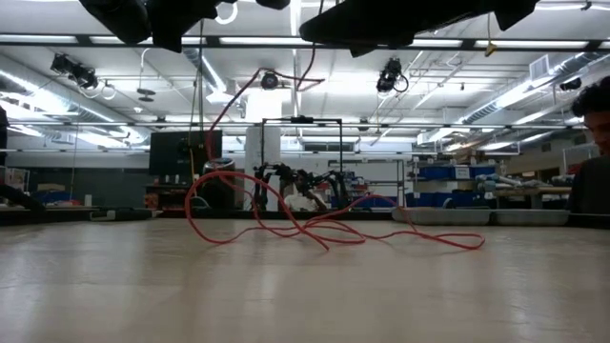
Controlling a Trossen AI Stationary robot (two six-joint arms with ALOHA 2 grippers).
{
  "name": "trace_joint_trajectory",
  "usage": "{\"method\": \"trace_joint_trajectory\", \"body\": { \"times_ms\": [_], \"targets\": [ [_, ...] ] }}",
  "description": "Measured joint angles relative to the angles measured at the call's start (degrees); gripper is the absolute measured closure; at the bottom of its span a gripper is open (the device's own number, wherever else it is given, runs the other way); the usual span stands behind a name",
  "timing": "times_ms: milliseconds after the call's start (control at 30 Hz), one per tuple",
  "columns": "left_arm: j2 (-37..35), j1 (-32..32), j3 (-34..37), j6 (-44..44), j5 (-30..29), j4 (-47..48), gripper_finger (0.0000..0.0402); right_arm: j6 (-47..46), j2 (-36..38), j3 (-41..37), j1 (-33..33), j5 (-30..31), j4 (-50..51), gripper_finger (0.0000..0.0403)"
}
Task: Coil cords
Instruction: Coil the red cable wire onto the black spool
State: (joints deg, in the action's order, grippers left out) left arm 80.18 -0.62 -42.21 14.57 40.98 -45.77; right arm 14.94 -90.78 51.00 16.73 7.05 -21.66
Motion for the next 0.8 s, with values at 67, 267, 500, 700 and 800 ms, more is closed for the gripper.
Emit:
{"method": "trace_joint_trajectory", "body": {
  "times_ms": [67,267,500,700,800],
  "targets": [
    [0.0,0.0,0.0,0.0,0.9,-0.1,0.0402,1.6,0.0,0.0,-0.2,0.0,0.6,0.0396],
    [0.0,0.0,0.0,0.0,2.6,-1.6,0.0402,2.0,0.0,0.0,-4.4,-5.3,-0.9,0.0399],
    [0.0,0.0,0.0,-0.2,4.9,-2.4,0.0402,3.2,0.0,0.1,-8.5,-4.7,-6.3,0.0401],
    [0.0,0.0,0.0,-1.5,7.7,1.3,0.0402,8.8,0.0,5.5,-8.8,-2.7,0.7,0.0402],
    [0.0,0.0,0.0,-2.7,9.4,3.9,0.0402,12.3,0.0,8.5,-7.9,-1.0,4.3,0.0402]
  ]
}}
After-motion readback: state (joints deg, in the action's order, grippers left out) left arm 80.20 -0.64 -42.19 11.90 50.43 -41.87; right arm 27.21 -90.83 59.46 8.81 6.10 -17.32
